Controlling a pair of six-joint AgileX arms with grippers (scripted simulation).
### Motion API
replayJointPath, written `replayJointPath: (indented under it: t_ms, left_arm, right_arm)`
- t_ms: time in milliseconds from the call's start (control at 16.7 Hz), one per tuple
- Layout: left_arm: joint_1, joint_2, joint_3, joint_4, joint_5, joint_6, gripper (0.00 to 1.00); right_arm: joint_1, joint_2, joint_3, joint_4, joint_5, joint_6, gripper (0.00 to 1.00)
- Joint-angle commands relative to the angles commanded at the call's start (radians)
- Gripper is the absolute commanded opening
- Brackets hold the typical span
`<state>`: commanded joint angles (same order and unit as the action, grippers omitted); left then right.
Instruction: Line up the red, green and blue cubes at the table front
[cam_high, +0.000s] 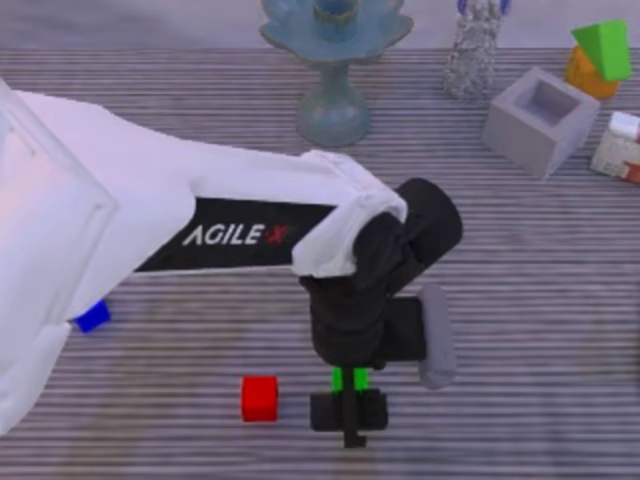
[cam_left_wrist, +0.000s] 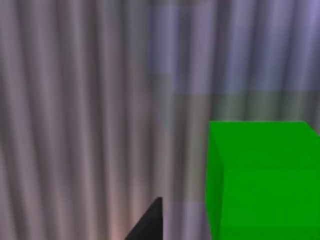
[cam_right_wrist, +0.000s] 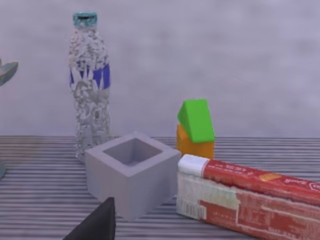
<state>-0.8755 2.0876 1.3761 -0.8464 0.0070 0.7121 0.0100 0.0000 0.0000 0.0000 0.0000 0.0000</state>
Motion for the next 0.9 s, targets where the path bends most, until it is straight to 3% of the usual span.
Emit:
replayJointPath:
  t_ms: [600,900]
  left_arm:
    - [0.002,-0.002,0.003,-0.004,0.000,0.000,1.00]
    - [0.014,-0.053,0.095,-0.158,0.001,-0.002,1.00]
  right_arm:
    - [0.000,0.000,0.000,0.000,0.000,0.000,1.00]
    - [0.000,0.000,0.000,0.000,0.000,0.000,1.00]
